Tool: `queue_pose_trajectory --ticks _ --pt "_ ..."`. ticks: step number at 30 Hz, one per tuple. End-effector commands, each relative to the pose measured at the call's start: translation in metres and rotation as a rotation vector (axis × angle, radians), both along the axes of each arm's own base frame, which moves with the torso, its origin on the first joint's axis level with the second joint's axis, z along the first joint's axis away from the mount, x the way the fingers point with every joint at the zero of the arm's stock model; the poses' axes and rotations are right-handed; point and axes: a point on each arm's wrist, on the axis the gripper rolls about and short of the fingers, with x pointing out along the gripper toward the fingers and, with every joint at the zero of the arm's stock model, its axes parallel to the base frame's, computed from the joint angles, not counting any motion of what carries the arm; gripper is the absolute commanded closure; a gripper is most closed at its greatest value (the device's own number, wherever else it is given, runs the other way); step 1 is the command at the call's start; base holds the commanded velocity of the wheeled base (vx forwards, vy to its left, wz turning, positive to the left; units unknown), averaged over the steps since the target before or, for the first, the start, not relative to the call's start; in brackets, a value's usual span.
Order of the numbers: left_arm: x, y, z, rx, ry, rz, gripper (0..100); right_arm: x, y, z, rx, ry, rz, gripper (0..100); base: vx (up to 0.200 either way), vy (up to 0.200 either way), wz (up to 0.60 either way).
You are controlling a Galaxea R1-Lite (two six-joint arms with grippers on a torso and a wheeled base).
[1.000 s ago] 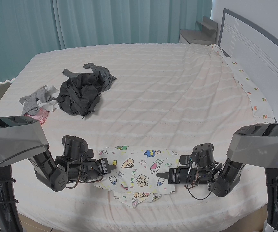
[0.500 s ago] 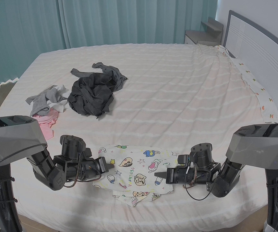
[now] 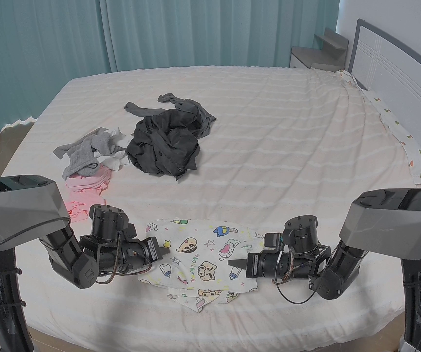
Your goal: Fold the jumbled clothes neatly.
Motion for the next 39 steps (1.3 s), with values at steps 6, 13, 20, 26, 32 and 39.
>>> queue_pose_trajectory --ticks 6,13,20,26,32,39 --pt "-0.0001 0.0012 0.0000 0.000 0.001 0.004 100 0.0012 0.0062 0.0002 -0.007 -0.019 -0.017 100 0.000 0.200 0.00" --pt "-0.0013 0.0011 -0.0002 0.003 0.003 0.005 100 0.0002 0.0095 0.0004 -0.007 -0.022 -0.014 100 0.000 0.200 0.00" --pt "-0.0009 0.0020 -0.0010 0.018 0.001 0.024 100 -0.0013 0.0114 -0.0009 -0.009 -0.018 -0.008 100 0.000 0.200 0.00" --pt "-0.0012 0.0016 -0.0011 0.019 0.003 0.026 100 -0.0019 0.0117 -0.0016 -0.010 -0.017 -0.006 100 0.000 0.200 0.00" --pt "-0.0046 0.0016 -0.0061 0.026 0.019 0.022 100 -0.0031 0.0101 -0.0063 -0.020 -0.004 -0.009 100 0.000 0.100 0.00" --pt "-0.0080 0.0022 -0.0082 0.033 0.029 0.019 100 -0.0037 0.0090 -0.0082 -0.025 0.004 -0.012 100 0.000 0.000 0.00"
